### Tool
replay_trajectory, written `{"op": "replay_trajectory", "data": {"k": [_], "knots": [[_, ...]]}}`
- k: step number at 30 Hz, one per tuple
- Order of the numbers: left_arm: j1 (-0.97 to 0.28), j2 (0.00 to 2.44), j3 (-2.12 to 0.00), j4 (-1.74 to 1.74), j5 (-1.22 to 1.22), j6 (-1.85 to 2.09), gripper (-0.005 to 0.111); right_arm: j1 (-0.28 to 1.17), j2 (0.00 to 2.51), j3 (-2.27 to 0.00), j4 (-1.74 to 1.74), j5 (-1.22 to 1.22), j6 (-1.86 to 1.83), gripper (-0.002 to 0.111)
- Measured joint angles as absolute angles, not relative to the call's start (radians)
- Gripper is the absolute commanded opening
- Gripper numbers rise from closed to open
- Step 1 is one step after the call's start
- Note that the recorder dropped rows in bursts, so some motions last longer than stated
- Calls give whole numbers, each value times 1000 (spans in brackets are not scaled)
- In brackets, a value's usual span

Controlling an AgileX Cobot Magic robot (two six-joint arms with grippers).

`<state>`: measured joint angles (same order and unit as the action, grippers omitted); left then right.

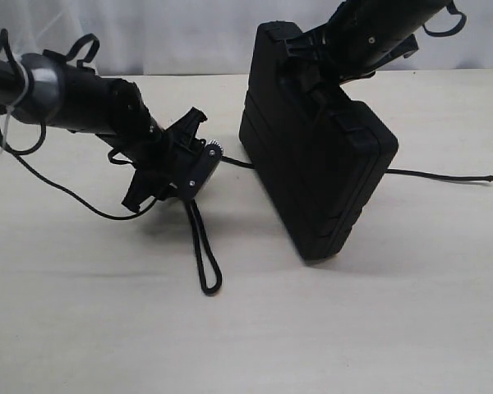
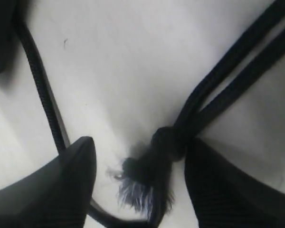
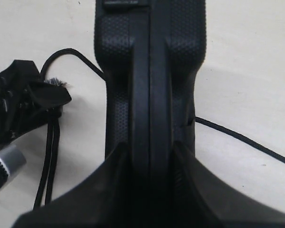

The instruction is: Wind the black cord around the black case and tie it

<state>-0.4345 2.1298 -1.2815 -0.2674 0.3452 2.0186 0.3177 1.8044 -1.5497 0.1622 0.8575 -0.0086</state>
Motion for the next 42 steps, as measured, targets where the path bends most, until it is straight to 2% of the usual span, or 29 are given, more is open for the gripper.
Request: {"op": "replay_trajectory", "data": {"k": [3,9,24,33,42], "knots": [[-437,2143,-1282,-267,314,2019,41,318,1804,-1550,162,858,-9,4],[-437,2158,-1283,-287,304,1904,1,318,1804,-1550,162,858,-9,4],[-437,2121,-1281,-315,319,1313,0,318,1804,-1550,162,858,-9,4],[-387,1983,-1281,-321,317,1107,0,318,1804,-1550,162,858,-9,4],[-347,1908,-1281,-439,343,1078,0,318,1804,-1550,162,858,-9,4]]}}
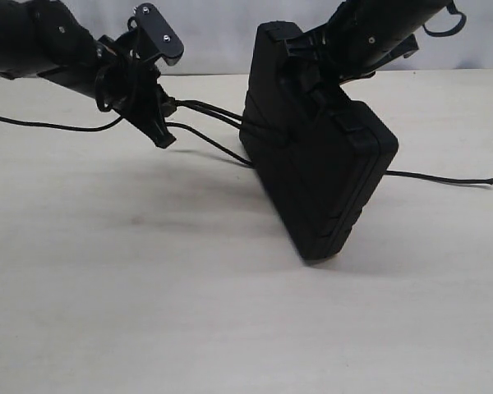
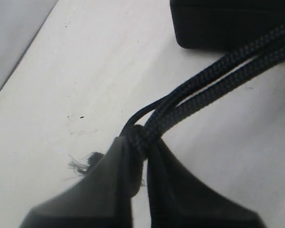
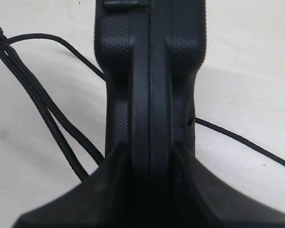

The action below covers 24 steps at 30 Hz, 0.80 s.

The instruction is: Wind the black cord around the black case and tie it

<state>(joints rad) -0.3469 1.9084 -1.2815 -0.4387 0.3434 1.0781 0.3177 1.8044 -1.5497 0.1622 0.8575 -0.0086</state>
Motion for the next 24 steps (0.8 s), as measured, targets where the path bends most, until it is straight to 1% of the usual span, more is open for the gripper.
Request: {"op": "replay_trajectory", "data": {"k": [6,11,17,24], "knots": [[-347,1861,-1281,-497,348,1071,0,318,1804,-1550,162,858,-9,4],[-339,1832,-1281,-506,325,989,0,318,1804,-1550,162,858,-9,4],[-315,1828,-1281,-506,319,919,0,318,1804,-1550,162,858,-9,4],[-315,1826,-1281,-484,319,913,0,318,1804,-1550,162,858,-9,4]]}}
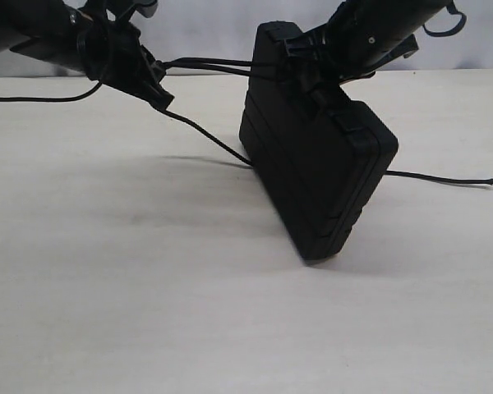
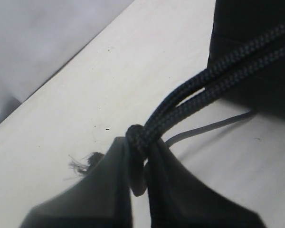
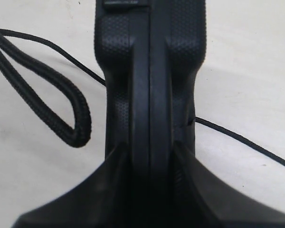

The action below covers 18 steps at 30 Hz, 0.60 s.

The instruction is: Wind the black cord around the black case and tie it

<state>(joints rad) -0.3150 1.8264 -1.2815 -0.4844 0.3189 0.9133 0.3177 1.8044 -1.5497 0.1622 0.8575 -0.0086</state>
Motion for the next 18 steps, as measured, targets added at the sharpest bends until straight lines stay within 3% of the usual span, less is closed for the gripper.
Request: {"op": "replay_trajectory", "data": {"k": [18], "knots": [[-411,1859,-1281,-500,296,880,0,318,1804,-1550,162,858,-9,4]]}}
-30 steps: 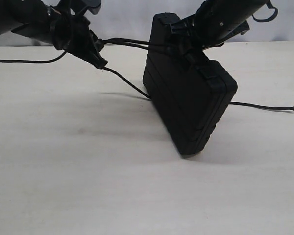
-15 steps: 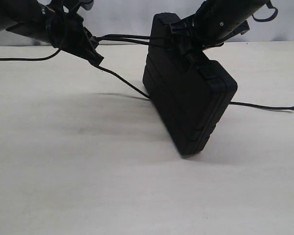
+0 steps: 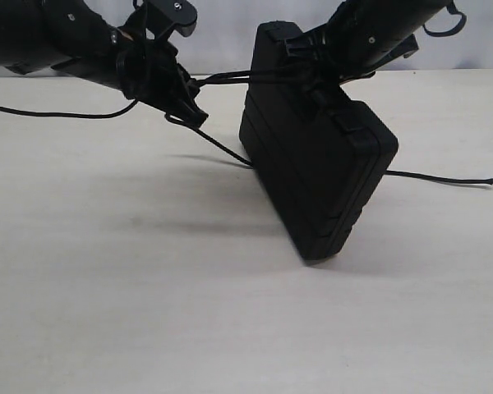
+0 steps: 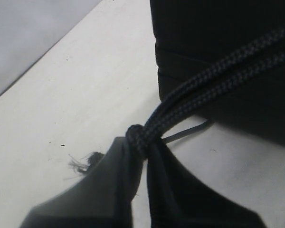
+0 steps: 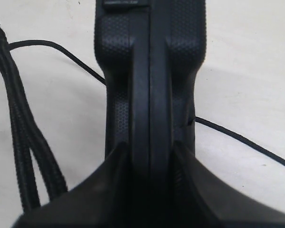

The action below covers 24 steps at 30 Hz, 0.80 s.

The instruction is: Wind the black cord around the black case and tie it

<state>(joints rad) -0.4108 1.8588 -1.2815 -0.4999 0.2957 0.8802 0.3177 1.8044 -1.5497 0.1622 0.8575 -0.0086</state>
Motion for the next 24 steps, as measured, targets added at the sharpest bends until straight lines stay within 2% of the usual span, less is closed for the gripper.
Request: {"op": "replay_trajectory", "data": {"k": [6,10,14,19,24], "knots": [[-399,1859,-1281,-267,271,662,0,318,1804,-1550,162,858,-9,4],[-397,1859,-1281,140,252,212,0,318,1804,-1550,162,858,-9,4],[-397,1859,-1281,380,285,-21,0,318,1804,-1550,162,858,-9,4],[-397,1859,-1281,465,336,-84,0,318,1804,-1550,162,858,-9,4],[-397,1847,-1281,391,341,-36,0,318,1804,-1550,162,858,-9,4]]}}
